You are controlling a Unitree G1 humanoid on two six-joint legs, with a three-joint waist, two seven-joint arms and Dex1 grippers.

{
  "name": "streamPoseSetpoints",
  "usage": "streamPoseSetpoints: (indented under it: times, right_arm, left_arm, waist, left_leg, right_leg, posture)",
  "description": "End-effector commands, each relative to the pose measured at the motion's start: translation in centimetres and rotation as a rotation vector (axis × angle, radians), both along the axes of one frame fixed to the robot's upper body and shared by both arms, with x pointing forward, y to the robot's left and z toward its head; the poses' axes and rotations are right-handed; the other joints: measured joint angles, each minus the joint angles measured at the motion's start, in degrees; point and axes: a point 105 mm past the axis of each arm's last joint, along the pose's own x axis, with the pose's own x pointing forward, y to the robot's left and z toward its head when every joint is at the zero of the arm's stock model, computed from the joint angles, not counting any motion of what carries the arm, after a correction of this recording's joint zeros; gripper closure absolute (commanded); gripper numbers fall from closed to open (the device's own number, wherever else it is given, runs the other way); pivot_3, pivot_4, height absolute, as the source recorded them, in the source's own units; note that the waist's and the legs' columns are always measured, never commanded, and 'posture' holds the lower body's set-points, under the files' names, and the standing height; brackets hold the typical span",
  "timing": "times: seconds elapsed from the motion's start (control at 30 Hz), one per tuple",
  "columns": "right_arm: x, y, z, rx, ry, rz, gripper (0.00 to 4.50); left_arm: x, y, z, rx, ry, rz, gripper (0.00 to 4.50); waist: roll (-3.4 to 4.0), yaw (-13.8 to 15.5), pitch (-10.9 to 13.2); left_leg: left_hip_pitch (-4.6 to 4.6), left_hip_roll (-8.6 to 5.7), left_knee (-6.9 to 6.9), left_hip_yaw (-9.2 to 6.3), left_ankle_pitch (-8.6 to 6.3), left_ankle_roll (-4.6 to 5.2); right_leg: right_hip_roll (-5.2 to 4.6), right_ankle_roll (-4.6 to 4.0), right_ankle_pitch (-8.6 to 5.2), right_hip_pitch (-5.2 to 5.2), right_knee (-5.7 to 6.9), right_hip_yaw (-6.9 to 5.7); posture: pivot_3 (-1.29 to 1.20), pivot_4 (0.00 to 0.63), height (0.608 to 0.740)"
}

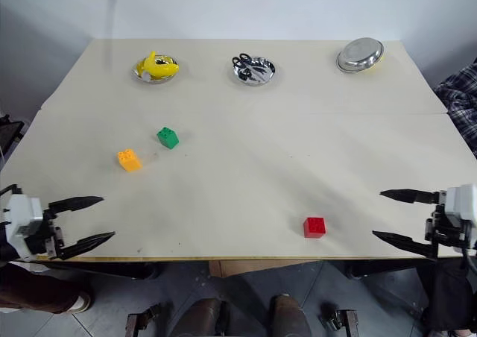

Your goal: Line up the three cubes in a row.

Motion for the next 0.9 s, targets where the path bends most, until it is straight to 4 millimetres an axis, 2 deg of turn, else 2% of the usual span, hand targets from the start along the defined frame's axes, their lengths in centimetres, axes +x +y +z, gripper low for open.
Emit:
streamPoseSetpoints:
  times: [0.03, 0.1, 0.17, 0.33, 0.47, 0.63, 0.83, 0.9]
  right_arm:
    - [-1.0, -1.7, 0.8, -0.058, 0.014, -0.008, 0.00]
    - [-1.0, -1.6, 0.5, -0.070, 0.031, -0.001, 0.00]
    - [-0.6, -0.6, 0.6, -0.058, 0.039, 0.027, 0.00]
    - [1.1, 4.6, -0.2, -0.120, 0.139, 0.137, 0.00]
    - [1.9, 8.4, -1.5, -0.200, 0.236, 0.208, 0.00]
    - [3.5, 10.0, -2.6, -0.257, 0.253, 0.216, 0.00]
    - [4.8, 11.0, -4.2, -0.314, 0.256, 0.250, 0.00]
    - [5.1, 11.4, -4.5, -0.301, 0.254, 0.254, 0.41]
  left_arm:
    - [-0.5, -2.9, 1.1, -0.007, -0.035, -0.159, 0.03]
    - [-0.5, -3.7, 1.2, -0.008, -0.040, -0.195, 0.03]
    - [-0.5, -3.8, 1.2, 0.005, -0.041, -0.209, 0.03]
    - [-1.1, -2.9, -0.2, 0.070, 0.011, -0.232, 0.03]
    - [-1.5, -3.1, -0.6, 0.061, 0.030, -0.257, 0.03]
    - [-1.8, -3.6, -0.9, 0.054, 0.028, -0.266, 0.03]
    - [-1.9, -4.2, -0.7, 0.033, 0.003, -0.287, 0.03]
    - [-1.9, -4.4, -0.7, 0.032, 0.000, -0.290, 0.00]
  waist:
    - [0.00, -0.19, 0.00]
    - [0.02, -0.32, -0.01]
    - [0.05, -0.75, -0.03]
    - [0.13, -1.87, -0.05]
    - [0.14, -1.51, -0.04]
    - [0.14, -0.27, -0.04]
    - [0.14, -0.22, -0.04]
    - [0.14, -0.28, -0.04]
  left_leg:
    - [0.01, 0.00, 0.00, 0.01, 0.00, 0.01]
    - [0.01, 0.01, -0.01, 0.01, 0.00, 0.00]
    - [0.03, 0.04, -0.01, 0.02, 0.00, -0.01]
    - [0.06, 0.09, 0.03, 0.05, 0.02, -0.06]
    - [-0.01, 0.08, 0.10, 0.03, 0.02, -0.05]
    - [-0.06, -0.01, 0.13, 0.01, -0.01, -0.01]
    - [-0.10, -0.01, 0.11, 0.00, -0.01, -0.01]
    - [-0.10, -0.01, 0.11, 0.00, -0.01, -0.01]
  right_leg:
    - [0.00, 0.00, 0.00, 0.00, 0.00, 0.00]
    - [0.00, 0.00, 0.00, 0.00, 0.00, 0.01]
    - [0.04, -0.01, 0.00, -0.01, 0.01, 0.02]
    - [0.10, -0.01, 0.00, -0.03, 0.12, 0.05]
    - [0.07, -0.01, -0.01, -0.12, 0.22, 0.07]
    - [-0.01, -0.01, 0.00, -0.13, 0.16, 0.07]
    - [0.00, -0.01, 0.00, -0.16, 0.12, 0.05]
    - [0.00, -0.01, 0.00, -0.16, 0.13, 0.03]
  posture:
    - [0.00, 0.150, 0.740]
    - [0.00, 0.150, 0.740]
    - [0.00, 0.150, 0.740]
    - [0.00, 0.150, 0.740]
    - [0.00, 0.150, 0.740]
    - [0.00, 0.150, 0.740]
    - [0.00, 0.150, 0.740]
    - [0.00, 0.150, 0.740]
